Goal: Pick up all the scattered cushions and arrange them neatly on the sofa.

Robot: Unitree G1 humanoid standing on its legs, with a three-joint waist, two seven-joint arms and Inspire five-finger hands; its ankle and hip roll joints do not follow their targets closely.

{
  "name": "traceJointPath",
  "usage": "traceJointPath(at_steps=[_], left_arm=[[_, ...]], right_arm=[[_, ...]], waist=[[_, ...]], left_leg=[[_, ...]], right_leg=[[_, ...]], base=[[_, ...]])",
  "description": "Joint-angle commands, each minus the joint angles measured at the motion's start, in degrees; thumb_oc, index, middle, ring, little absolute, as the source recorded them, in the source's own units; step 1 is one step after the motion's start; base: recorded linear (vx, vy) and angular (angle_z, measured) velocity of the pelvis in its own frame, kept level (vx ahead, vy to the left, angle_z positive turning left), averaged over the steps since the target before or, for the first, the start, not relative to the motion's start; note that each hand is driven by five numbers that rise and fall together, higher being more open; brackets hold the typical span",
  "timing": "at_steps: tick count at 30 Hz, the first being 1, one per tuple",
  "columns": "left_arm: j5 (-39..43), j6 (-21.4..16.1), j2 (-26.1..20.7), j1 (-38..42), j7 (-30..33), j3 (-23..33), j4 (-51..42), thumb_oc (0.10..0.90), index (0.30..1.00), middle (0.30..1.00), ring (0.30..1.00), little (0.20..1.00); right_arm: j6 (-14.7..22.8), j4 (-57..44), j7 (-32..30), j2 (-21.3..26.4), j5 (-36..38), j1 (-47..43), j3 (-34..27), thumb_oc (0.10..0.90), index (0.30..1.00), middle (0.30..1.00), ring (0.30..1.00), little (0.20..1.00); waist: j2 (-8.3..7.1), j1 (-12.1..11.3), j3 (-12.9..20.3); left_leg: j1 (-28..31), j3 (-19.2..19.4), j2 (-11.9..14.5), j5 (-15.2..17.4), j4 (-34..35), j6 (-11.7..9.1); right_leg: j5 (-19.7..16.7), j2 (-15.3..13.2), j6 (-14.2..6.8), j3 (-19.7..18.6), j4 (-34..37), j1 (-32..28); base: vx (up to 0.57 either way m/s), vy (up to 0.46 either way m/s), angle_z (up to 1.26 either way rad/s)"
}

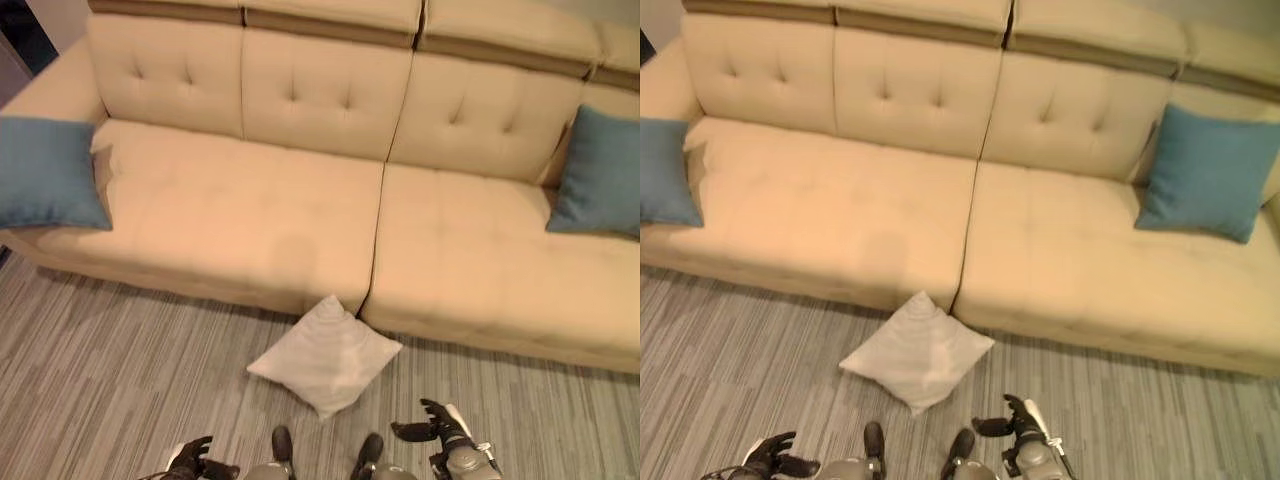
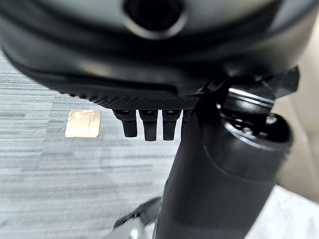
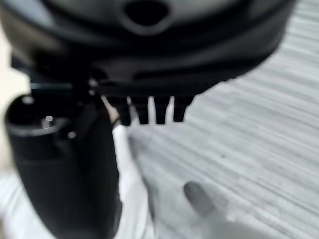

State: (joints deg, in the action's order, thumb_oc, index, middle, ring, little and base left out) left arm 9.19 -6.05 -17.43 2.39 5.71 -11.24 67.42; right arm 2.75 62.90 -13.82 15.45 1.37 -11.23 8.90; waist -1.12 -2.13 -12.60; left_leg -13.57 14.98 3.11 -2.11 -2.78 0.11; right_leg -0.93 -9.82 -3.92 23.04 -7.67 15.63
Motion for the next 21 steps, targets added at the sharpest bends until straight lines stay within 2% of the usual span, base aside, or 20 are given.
traceJointPath(at_steps=[1,3,4,5,6,9,10,15,21], left_arm=[[4.80,-2.98,0.45,3.23,1.38,-0.71,-0.83,0.800,0.900,0.900,0.900,0.900],[6.46,-3.27,0.68,3.75,1.20,-1.49,-2.51,0.800,0.900,0.900,0.900,0.900],[6.47,-3.25,0.70,3.77,1.21,-1.50,-2.52,0.800,0.900,0.900,0.900,0.900],[8.61,-3.90,0.78,4.16,1.38,-1.94,-4.62,0.800,0.900,0.900,0.900,0.900],[8.62,-3.88,0.81,4.19,1.38,-1.94,-4.63,0.800,0.900,0.900,0.900,0.900],[13.82,-5.74,0.36,4.79,1.90,-1.47,-11.44,0.800,0.900,0.900,0.900,0.900],[13.83,-5.71,0.38,4.80,1.91,-1.44,-11.48,0.800,0.900,0.900,0.900,0.900],[17.24,-7.88,-0.61,5.88,3.27,-1.42,-19.73,0.800,0.900,0.900,0.900,0.900],[18.10,-9.78,-2.93,6.17,5.03,-1.47,-29.46,0.800,0.900,0.900,0.900,0.900]], right_arm=[[2.75,-4.09,-4.64,4.71,6.28,-4.49,-0.51,0.800,0.900,0.900,0.900,0.900],[3.20,-5.69,-5.74,5.93,7.53,-6.45,-0.97,0.800,0.900,0.900,0.900,0.900],[3.19,-5.68,-5.74,5.96,7.54,-6.48,-0.98,0.800,0.900,0.900,0.900,0.900],[3.86,-7.52,-7.10,7.59,8.71,-8.99,-1.47,0.800,0.900,0.900,0.900,0.900],[3.84,-7.52,-7.10,7.63,8.72,-9.03,-1.47,0.800,0.900,0.900,0.900,0.900],[4.79,-11.79,-9.99,13.07,6.99,-15.00,-0.82,0.800,0.900,0.900,0.900,0.900],[4.77,-11.77,-10.00,13.09,6.99,-15.07,-0.80,0.800,0.900,0.900,0.900,0.900],[5.22,-14.65,-12.14,18.43,2.51,-20.73,2.04,0.800,0.900,0.900,0.900,0.900],[5.03,-16.38,-13.58,24.42,-3.08,-26.51,6.83,0.800,0.900,0.900,0.900,0.900]], waist=[[1.62,0.30,-2.10],[2.78,0.24,-2.78],[2.79,0.23,-2.57],[4.01,0.03,-3.75],[4.02,0.02,-3.54],[6.09,-1.22,-5.55],[6.10,-1.22,-5.32],[6.82,-2.22,-6.55],[6.25,-3.06,-6.19]], left_leg=[[-5.07,-5.91,-2.08,6.84,-4.91,-0.36],[-9.18,-6.21,-2.27,6.41,-6.03,-0.39],[-9.52,-6.21,-2.27,6.45,-6.18,-0.38],[-13.84,-6.35,-2.42,5.96,-7.28,-0.48],[-14.20,-6.35,-2.41,6.01,-7.46,-0.47],[-26.67,-6.99,-1.68,5.79,-13.03,-0.37],[-27.10,-6.98,-1.65,5.89,-13.29,-0.37],[-38.80,-7.98,-1.05,6.73,-19.99,0.13],[-51.20,-8.95,-0.86,8.41,-28.01,0.52]], right_leg=[[0.86,-2.42,-2.31,-5.47,-3.09,5.63],[1.00,-2.65,-2.00,-5.84,-4.10,9.61],[1.04,-2.68,-1.99,-5.87,-4.24,9.95],[1.17,-3.14,-1.80,-6.03,-5.63,14.11],[1.21,-3.18,-1.79,-6.05,-5.78,14.46],[2.35,-4.63,-1.04,-7.45,-11.56,26.28],[2.42,-4.66,-1.03,-7.49,-11.76,26.69],[4.04,-5.54,-0.49,-9.13,-19.45,38.31],[6.59,-6.01,0.29,-10.14,-27.93,50.17]], base=[[-0.14,-0.001,0.00],[-0.12,-0.023,-0.04],[-0.14,-0.025,-0.05],[-0.09,-0.013,0.00],[-0.15,-0.011,-0.01],[-0.17,0.006,0.05],[-0.10,-0.014,0.16],[-0.05,-0.008,0.18],[-0.01,-0.045,0.14]])
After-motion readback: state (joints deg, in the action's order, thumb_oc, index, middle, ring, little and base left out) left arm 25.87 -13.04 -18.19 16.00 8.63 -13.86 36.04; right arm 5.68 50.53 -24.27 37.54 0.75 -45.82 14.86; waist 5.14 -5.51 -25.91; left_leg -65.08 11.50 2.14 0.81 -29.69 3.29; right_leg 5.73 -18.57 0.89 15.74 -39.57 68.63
